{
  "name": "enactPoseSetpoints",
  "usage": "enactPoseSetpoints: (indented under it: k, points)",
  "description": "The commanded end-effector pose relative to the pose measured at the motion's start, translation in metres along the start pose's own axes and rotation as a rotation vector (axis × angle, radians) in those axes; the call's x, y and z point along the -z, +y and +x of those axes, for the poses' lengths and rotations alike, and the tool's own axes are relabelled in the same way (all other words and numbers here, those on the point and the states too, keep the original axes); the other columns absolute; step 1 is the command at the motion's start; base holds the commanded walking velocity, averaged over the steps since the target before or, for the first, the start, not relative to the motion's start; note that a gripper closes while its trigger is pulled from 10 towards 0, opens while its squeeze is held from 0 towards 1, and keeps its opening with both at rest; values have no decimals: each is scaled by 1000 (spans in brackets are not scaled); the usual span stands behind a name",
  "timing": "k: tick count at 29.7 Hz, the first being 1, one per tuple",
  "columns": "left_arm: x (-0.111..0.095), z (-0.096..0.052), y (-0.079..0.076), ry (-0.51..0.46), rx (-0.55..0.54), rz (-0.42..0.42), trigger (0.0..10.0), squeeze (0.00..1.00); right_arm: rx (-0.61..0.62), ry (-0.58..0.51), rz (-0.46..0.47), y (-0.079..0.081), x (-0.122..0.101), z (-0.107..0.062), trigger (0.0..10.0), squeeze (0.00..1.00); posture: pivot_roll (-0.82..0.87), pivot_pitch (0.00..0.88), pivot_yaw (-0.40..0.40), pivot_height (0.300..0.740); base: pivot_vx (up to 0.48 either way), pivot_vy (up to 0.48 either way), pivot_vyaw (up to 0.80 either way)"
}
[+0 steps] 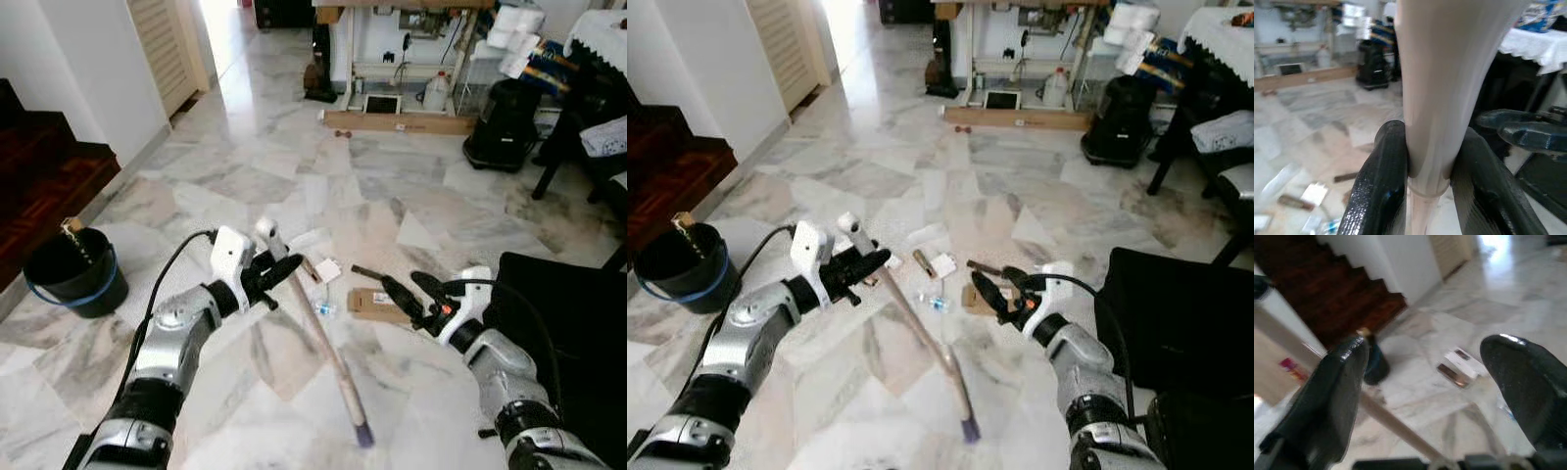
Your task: Sweep floor
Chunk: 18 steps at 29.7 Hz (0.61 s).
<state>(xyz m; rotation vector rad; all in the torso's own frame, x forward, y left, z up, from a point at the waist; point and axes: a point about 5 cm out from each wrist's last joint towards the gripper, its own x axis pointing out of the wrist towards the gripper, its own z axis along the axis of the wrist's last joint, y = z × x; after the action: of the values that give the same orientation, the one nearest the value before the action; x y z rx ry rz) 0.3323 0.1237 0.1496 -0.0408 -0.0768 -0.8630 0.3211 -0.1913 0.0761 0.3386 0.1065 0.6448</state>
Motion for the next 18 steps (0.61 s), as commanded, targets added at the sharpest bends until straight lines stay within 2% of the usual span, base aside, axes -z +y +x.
enactPoseSetpoints:
  k: [1, 2, 7, 8, 9, 11, 18]
  points:
    - [-17, 6, -4, -53, 55, 14, 10000, 0, -58, -22, 15, 4, -5, 0, 10000, 1000, -68, 23, 60, 740, 0, 0, 0]
    - [-22, 11, -13, -54, 134, 6, 10000, 0, -169, -13, 4, 14, -10, -1, 10000, 1000, -72, 28, 57, 740, 0, 0, 0]
    - [-27, 18, -23, -56, 201, 1, 10000, 0, -243, 3, -10, 22, -13, -3, 10000, 1000, -76, 30, 55, 740, 0, 0, 0]
    - [-28, 19, -25, -60, 216, -8, 10000, 0, -249, 1, -13, 23, -14, -3, 10000, 349, -76, 30, 55, 740, 0, 0, 0]
    - [-29, 20, -27, -64, 228, -16, 10000, 0, -258, -3, -10, 25, -16, -3, 10000, 0, -76, 30, 55, 740, 0, 0, 0]
    - [-31, 22, -33, -63, 263, -22, 10000, 0, -282, -9, -22, 31, -19, -4, 10000, 0, -81, 21, 51, 740, 0, 0, 0]
    - [-33, 22, -38, -57, 295, -13, 10000, 0, -324, 2, -14, 38, -20, -6, 10000, 0, -83, 12, 42, 740, 0, 0, 0]
